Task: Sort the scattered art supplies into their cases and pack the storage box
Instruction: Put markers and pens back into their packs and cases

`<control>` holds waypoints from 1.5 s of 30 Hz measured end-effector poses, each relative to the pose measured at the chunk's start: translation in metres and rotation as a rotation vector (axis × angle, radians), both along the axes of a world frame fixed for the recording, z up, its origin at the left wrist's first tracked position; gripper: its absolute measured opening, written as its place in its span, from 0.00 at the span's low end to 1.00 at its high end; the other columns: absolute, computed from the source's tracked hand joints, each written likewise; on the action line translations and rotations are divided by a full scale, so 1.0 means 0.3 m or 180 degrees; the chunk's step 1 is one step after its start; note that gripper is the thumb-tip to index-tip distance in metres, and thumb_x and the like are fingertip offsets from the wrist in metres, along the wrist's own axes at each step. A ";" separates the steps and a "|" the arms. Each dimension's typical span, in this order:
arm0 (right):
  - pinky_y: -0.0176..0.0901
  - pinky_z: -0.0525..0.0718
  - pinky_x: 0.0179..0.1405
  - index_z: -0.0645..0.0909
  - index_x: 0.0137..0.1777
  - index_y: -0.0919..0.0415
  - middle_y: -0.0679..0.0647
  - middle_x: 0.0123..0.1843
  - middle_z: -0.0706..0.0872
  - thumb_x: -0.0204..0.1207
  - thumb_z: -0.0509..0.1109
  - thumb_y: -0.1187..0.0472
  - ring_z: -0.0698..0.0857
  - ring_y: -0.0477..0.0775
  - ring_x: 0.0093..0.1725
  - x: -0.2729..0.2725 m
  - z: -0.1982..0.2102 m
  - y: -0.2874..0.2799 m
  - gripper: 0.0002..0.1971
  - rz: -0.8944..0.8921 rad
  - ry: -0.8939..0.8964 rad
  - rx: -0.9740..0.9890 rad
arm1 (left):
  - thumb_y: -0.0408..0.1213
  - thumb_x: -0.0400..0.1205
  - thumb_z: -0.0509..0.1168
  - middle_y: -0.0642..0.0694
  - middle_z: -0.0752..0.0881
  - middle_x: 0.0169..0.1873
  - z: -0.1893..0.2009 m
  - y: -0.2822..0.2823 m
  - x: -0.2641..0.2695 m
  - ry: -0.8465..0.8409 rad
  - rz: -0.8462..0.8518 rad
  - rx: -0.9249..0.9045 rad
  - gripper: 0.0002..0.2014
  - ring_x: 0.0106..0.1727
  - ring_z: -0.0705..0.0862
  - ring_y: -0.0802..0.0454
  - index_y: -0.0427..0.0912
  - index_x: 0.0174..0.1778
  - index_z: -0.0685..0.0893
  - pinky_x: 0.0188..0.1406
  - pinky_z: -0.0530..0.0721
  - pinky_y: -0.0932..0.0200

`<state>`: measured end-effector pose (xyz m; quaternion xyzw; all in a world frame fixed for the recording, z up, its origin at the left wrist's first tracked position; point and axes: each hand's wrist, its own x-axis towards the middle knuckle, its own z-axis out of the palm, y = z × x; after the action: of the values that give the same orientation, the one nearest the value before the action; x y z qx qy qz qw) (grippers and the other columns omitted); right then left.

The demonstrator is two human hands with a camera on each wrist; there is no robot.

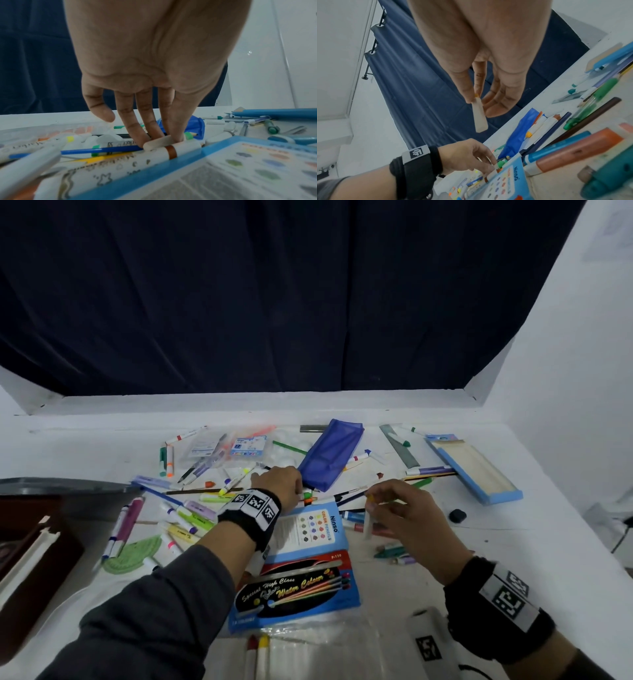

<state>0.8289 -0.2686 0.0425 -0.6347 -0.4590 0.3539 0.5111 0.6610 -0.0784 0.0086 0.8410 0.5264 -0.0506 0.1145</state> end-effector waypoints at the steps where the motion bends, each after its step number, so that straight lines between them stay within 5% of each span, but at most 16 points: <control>1: 0.37 0.88 0.40 0.85 0.52 0.58 0.49 0.46 0.88 0.79 0.72 0.67 0.89 0.50 0.47 0.003 -0.001 0.000 0.05 0.0018 -0.0025 -0.0057 | 0.41 0.83 0.66 0.51 0.87 0.55 0.000 0.002 0.000 0.0020 -0.0016 0.0012 0.05 0.60 0.83 0.46 0.55 0.52 0.84 0.69 0.74 0.42; 5: 0.47 0.92 0.47 0.82 0.52 0.55 0.49 0.49 0.88 0.81 0.70 0.64 0.89 0.51 0.50 -0.004 0.001 0.004 0.04 0.0108 -0.0166 -0.0174 | 0.39 0.83 0.68 0.47 0.88 0.55 0.022 -0.012 -0.011 -0.0271 -0.0069 -0.0042 0.03 0.58 0.85 0.45 0.52 0.50 0.85 0.64 0.79 0.48; 8: 0.47 0.92 0.44 0.81 0.52 0.54 0.46 0.48 0.88 0.81 0.70 0.63 0.89 0.49 0.47 -0.025 0.000 0.006 0.03 0.0186 -0.0263 -0.0084 | 0.32 0.84 0.66 0.42 0.88 0.53 0.075 -0.046 -0.040 -0.1090 -0.0009 -0.0128 0.06 0.52 0.84 0.46 0.44 0.53 0.87 0.51 0.82 0.57; 11: 0.43 0.90 0.40 0.80 0.52 0.54 0.44 0.49 0.88 0.82 0.70 0.61 0.88 0.44 0.46 -0.048 -0.006 0.002 0.03 0.0291 -0.0392 -0.0093 | 0.37 0.85 0.67 0.47 0.88 0.49 0.145 -0.125 -0.093 -0.1891 0.0012 -0.0118 0.07 0.48 0.84 0.52 0.43 0.55 0.90 0.42 0.77 0.65; 16: 0.38 0.87 0.39 0.80 0.50 0.50 0.47 0.50 0.89 0.81 0.71 0.61 0.88 0.48 0.52 -0.102 -0.035 -0.017 0.04 0.0565 -0.0575 -0.0126 | 0.38 0.85 0.69 0.53 0.90 0.48 0.158 -0.263 -0.215 -0.2242 0.0013 -0.0350 0.08 0.50 0.86 0.58 0.46 0.56 0.91 0.49 0.81 0.65; 19: 0.44 0.90 0.42 0.82 0.47 0.50 0.49 0.47 0.88 0.80 0.73 0.62 0.90 0.52 0.48 -0.159 -0.056 -0.039 0.05 0.0784 -0.0459 -0.0239 | 0.38 0.84 0.70 0.55 0.90 0.44 0.124 -0.348 -0.300 -0.2376 0.0013 -0.0454 0.07 0.45 0.86 0.62 0.49 0.55 0.90 0.46 0.82 0.67; 23: 0.53 0.92 0.44 0.83 0.46 0.56 0.53 0.44 0.89 0.77 0.75 0.64 0.90 0.55 0.46 -0.236 -0.102 -0.081 0.04 0.1046 -0.0325 -0.0471 | 0.37 0.82 0.72 0.59 0.90 0.37 0.079 -0.488 -0.418 -0.2389 -0.0049 -0.0549 0.06 0.41 0.88 0.63 0.53 0.51 0.91 0.44 0.83 0.69; 28: 0.45 0.91 0.42 0.81 0.48 0.64 0.63 0.47 0.87 0.78 0.73 0.69 0.89 0.60 0.44 -0.341 -0.138 -0.134 0.03 0.1227 0.0065 -0.0809 | 0.37 0.81 0.70 0.51 0.88 0.36 -0.003 -0.622 -0.523 -0.1926 -0.0302 -0.0956 0.11 0.36 0.87 0.53 0.58 0.53 0.90 0.39 0.86 0.54; 32: 0.42 0.90 0.41 0.82 0.48 0.64 0.67 0.49 0.84 0.77 0.73 0.69 0.87 0.52 0.40 -0.386 -0.159 -0.140 0.03 0.1364 -0.0066 -0.0875 | 0.36 0.80 0.71 0.55 0.86 0.36 -0.035 -0.668 -0.536 -0.1916 -0.0206 -0.0945 0.13 0.36 0.86 0.57 0.58 0.56 0.89 0.39 0.85 0.63; 35: 0.43 0.91 0.41 0.82 0.49 0.67 0.62 0.45 0.84 0.76 0.74 0.70 0.86 0.48 0.37 -0.397 -0.174 -0.138 0.05 0.1520 -0.0278 -0.0929 | 0.36 0.78 0.73 0.56 0.87 0.35 -0.040 -0.687 -0.513 -0.1904 -0.0146 -0.0775 0.09 0.34 0.85 0.61 0.55 0.50 0.89 0.35 0.78 0.72; 38: 0.44 0.91 0.41 0.83 0.48 0.65 0.52 0.39 0.84 0.73 0.76 0.72 0.84 0.45 0.35 -0.401 -0.180 -0.134 0.07 0.1576 -0.0587 -0.0920 | 0.36 0.77 0.73 0.54 0.88 0.33 -0.047 -0.688 -0.487 -0.1869 -0.0041 -0.0676 0.05 0.33 0.85 0.59 0.52 0.43 0.89 0.32 0.79 0.70; 42: 0.45 0.88 0.46 0.83 0.46 0.60 0.51 0.39 0.87 0.68 0.79 0.70 0.83 0.43 0.36 -0.411 -0.171 -0.127 0.10 0.1543 -0.1047 -0.0825 | 0.42 0.78 0.73 0.54 0.87 0.37 -0.055 -0.688 -0.463 -0.1487 -0.0125 -0.0472 0.02 0.38 0.84 0.58 0.50 0.45 0.88 0.38 0.81 0.64; 45: 0.36 0.85 0.43 0.83 0.46 0.59 0.48 0.39 0.85 0.68 0.80 0.69 0.81 0.40 0.35 -0.421 -0.169 -0.133 0.11 0.1495 -0.1161 -0.0801 | 0.41 0.80 0.70 0.55 0.87 0.40 -0.057 -0.687 -0.468 -0.1387 -0.0132 -0.0490 0.04 0.40 0.85 0.58 0.52 0.49 0.88 0.39 0.80 0.67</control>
<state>0.7025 -0.3085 -0.0081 -0.6226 -0.6296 0.3967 0.2422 0.5205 -0.2844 -0.0084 0.8315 0.4664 0.0899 0.2882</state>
